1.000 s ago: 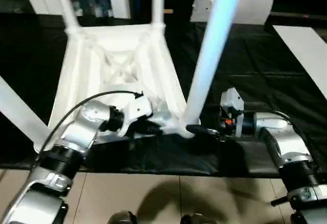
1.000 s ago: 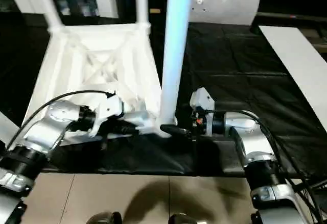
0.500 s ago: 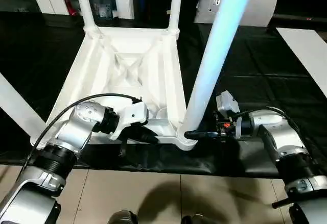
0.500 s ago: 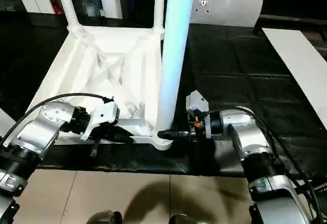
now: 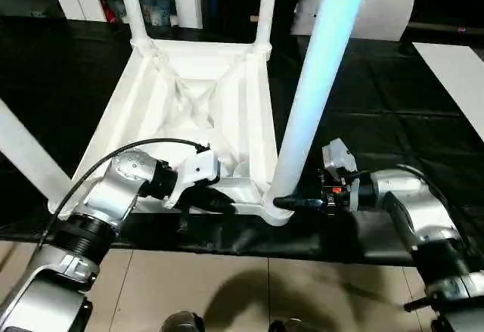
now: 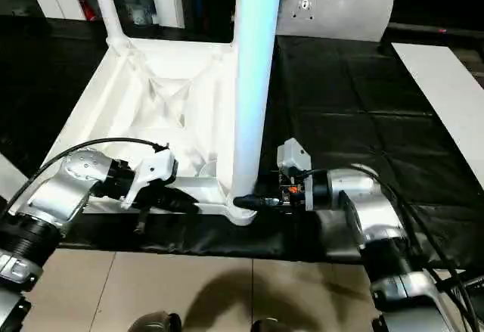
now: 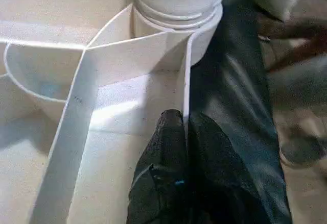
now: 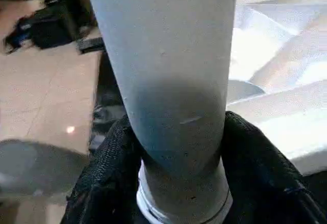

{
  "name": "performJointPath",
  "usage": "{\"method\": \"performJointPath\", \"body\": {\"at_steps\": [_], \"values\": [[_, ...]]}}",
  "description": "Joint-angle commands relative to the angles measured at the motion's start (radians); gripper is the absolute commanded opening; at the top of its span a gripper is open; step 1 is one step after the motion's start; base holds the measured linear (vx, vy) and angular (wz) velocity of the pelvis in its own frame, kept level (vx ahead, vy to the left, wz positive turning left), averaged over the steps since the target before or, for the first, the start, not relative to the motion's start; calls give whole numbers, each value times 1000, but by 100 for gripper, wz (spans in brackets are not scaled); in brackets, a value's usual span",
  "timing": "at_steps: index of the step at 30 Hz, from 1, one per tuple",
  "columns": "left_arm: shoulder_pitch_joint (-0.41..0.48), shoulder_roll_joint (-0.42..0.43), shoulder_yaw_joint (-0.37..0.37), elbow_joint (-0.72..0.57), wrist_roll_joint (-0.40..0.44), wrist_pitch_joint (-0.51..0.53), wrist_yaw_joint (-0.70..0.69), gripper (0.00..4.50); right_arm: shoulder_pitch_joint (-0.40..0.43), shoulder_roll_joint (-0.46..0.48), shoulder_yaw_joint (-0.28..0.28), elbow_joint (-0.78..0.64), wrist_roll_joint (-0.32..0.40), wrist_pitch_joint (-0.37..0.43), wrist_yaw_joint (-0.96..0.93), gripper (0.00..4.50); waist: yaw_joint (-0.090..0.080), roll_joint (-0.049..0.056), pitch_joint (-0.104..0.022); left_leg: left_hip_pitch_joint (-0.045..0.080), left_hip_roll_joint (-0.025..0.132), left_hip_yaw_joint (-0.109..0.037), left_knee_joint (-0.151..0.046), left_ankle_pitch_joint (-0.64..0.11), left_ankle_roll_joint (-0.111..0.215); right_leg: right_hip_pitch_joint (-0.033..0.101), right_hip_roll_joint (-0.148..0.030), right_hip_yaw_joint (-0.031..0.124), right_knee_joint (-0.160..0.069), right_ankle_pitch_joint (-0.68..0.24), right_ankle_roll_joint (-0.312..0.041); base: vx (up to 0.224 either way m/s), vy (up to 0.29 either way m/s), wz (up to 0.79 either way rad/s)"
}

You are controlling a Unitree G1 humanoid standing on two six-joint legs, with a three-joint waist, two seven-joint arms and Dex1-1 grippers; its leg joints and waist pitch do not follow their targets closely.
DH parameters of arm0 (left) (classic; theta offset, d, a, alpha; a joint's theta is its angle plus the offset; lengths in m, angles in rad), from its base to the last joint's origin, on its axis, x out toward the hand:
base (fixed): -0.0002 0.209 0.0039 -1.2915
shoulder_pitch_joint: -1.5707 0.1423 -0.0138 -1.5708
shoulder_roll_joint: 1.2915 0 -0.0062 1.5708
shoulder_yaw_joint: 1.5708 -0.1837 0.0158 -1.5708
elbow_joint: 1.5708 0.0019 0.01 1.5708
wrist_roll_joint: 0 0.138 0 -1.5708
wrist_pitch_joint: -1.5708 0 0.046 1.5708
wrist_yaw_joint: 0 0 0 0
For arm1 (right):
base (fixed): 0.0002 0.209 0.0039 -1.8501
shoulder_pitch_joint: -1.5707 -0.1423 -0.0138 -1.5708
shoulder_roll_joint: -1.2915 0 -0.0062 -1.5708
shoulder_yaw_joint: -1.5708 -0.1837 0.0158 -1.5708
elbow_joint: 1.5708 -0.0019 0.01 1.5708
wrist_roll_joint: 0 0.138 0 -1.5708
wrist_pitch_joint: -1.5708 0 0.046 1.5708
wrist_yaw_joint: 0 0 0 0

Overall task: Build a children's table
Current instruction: Rotate leg to tighten

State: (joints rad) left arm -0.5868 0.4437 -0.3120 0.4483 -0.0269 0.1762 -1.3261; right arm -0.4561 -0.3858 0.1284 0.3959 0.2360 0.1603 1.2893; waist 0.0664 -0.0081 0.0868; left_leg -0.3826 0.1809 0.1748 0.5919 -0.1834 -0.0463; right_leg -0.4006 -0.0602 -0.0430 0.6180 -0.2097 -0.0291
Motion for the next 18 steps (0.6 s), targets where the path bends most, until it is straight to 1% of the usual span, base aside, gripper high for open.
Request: {"method": "performJointPath", "body": {"at_steps": [1, 2, 3, 4, 5, 6, 7, 9, 10, 11, 12, 13, 14, 15, 16, 17, 18], "values": [[-18, -100, 7, -23, -12, 66, 139, 0, 32, 122, 17, -41, -47, 69, -231, 193, -7, 2, -57, 24, 56, -10, -75, -163, 55, 45, -84, 47, -74, -135, -260, 0, 0, 0], [-22, -119, 10, -18, -3, 70, 176, 0, 35, 150, 13, -44, -60, 79, -289, 193, -14, 1, -53, 23, 55, -14, -81, -195, 32, 43, -86, 46, -80, -202, -244, 0, 0, 0], [-28, -138, 16, -11, 2, 79, 208, 0, 39, 174, 11, -50, -70, 90, -332, 193, -26, -4, -51, 12, 50, -20, -86, -222, 9, 52, -87, 43, -84, -283, -214, 0, 0, 0], [-37, -163, 23, -1, 7, 93, 248, 0, 43, 204, 10, -58, -82, 102, -383, 193, -30, -4, -50, 14, 49, -20, -88, -231, 0, 50, -85, 43, -88, -314, -198, 0, 0, 0], [-38, -167, 24, 1, 8, 95, 254, 0, 43, 208, 11, -59, -84, 103, -390, 193, -37, -3, -49, 21, 49, -21, -87, -258, -6, 41, -86, 45, -97, -356, -182, 0, 0, 0], [-54, -205, 36, 17, 19, 118, 322, 0, 42, 257, 12, -62, -107, 114, -476, 193, -39, -3, -49, 21, 48, -20, -86, -267, -5, 41, -86, 46, -100, -370, -176, 0, 0, 0], [-62, -226, 40, 22, 24, 131, 354, 0, 34, 286, 11, -54, -119, 117, -524, 193, -42, -2, -45, 23, 47, -19, -87, -275, -6, 33, -83, 49, -104, -385, -168, 0, 0, 0], [-77, -264, 55, 30, 30, 159, 423, 0, 12, 341, 0, -39, -127, 137, -629, 193, -46, -3, -48, 24, 45, -21, -89, -271, -11, 34, -84, 50, -105, -392, -157, 0, 0, 0], [-78, -267, 55, 30, 30, 161, 426, 0, 10, 345, -2, -37, -127, 139, -636, 192, -46, -3, -49, 23, 44, -20, -88, -268, -7, 34, -83, 50, -106, -389, -156, 0, 0, 0], [-87, -291, 63, 30, 30, 182, 459, 0, -8, 388, -24, -25, -129, 168, -720, 192, -48, -4, -48, 24, 44, -19, -88, -257, -1, 32, -81, 52, -106, -365, -159, 0, 0, 0], [-95, -314, 77, 33, 28, 191, 498, 0, -23, 423, -49, -7, -142, 188, -810, 192, -49, -2, -49, 22, 45, -20, -89, -249, -2, 33, -81, 52, -102, -347, -164, 0, 0, 0], [-103, -336, 91, 36, 29, 200, 539, 0, -36, 456, -73, 5, -158, 207, -899, 192, -56, 0, -50, 20, 45, -20, -92, -245, -9, 32, -78, 50, -99, -324, -173, 0, 0, 0], [-107, -349, 93, 33, 31, 208, 553, 0, -41, 483, -95, 13, -144, 214, -932, 192, -57, -2, -54, 22, 45, -20, -90, -235, -10, 33, -77, 50, -97, -289, -179, 0, 0, 0], [-108, -354, 91, 30, 34, 212, 557, 0, -40, 494, -102, 12, -132, 211, -934, 192, -56, 0, -56, 23, 44, -15, -86, -216, 2, 33, -78, 53, -96, -236, -190, 0, 0, 0], [-107, -357, 86, 27, 37, 212, 554, 0, -36, 501, -105, 8, -125, 188, -931, 247, -54, 0, -57, 22, 43, -15, -85, -201, 10, 36, -78, 53, -95, -211, -192, 0, 0, 0], [-99, -355, 79, 19, 42, 212, 542, 0, -26, 498, -112, -8, -118, 157, -924, 261, -52, 2, -60, 16, 43, -15, -83, -157, 24, 44, -78, 52, -88, -136, -201, 0, 0, 0], [-99, -355, 78, 19, 43, 212, 541, 0, -25, 498, -114, -10, -117, 156, -924, 261, -51, 1, -62, 16, 42, -12, -80, -119, 42, 46, -75, 52, -81, -52, -215, 56, -4, 0]]}}
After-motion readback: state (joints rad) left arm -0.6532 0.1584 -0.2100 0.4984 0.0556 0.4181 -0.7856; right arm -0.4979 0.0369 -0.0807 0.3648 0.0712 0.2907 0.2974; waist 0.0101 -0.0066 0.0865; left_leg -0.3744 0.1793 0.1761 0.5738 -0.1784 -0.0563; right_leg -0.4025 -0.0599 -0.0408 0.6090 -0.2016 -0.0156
